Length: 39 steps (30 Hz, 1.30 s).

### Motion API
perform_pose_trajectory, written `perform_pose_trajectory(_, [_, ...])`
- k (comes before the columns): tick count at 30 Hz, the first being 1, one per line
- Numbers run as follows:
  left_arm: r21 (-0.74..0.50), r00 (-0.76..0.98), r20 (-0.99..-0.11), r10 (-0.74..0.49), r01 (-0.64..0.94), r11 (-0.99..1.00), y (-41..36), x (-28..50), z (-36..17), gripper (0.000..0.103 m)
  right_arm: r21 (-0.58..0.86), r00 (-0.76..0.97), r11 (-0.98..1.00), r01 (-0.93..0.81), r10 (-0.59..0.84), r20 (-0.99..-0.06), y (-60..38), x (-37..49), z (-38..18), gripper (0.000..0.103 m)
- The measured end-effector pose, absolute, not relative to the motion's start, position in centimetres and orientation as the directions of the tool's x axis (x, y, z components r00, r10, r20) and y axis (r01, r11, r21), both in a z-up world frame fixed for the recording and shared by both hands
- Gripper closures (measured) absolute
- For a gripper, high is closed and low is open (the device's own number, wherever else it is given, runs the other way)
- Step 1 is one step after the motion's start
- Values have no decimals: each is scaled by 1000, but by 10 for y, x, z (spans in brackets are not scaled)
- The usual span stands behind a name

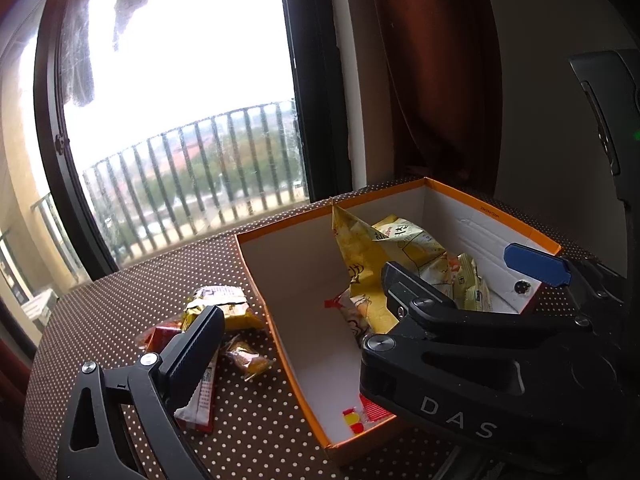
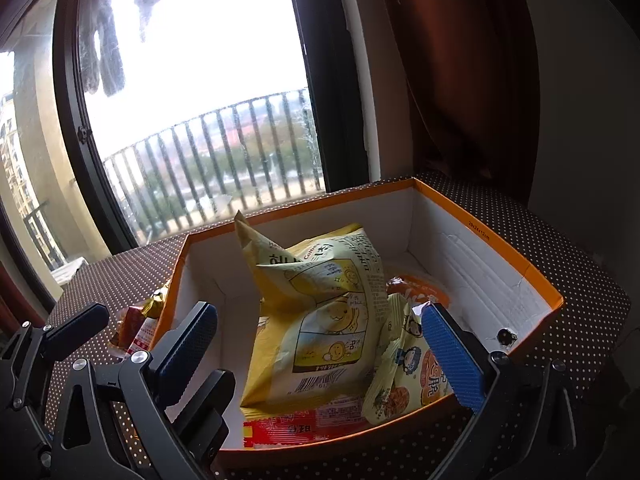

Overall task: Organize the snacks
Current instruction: 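Withdraw both tools from the shoebox toward the remaining snacks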

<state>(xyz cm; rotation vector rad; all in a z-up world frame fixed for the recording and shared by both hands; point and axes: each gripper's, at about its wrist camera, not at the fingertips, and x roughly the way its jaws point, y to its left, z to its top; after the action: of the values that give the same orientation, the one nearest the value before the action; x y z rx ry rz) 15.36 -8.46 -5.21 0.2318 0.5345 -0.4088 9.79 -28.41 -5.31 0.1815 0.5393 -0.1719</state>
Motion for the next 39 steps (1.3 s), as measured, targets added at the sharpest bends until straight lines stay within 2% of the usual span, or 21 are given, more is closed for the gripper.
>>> perform_pose_trajectory(21, [53,833,-478,-278,343,938,-4,115,-36,3,80,882,991,105,-56,-468,-191,70,-33,0])
perform_pose_trajectory(39, [92,857,-479,-190,264,960,49,126,-63,3,87,866,995,43,7,-501,-127,88,-60,0])
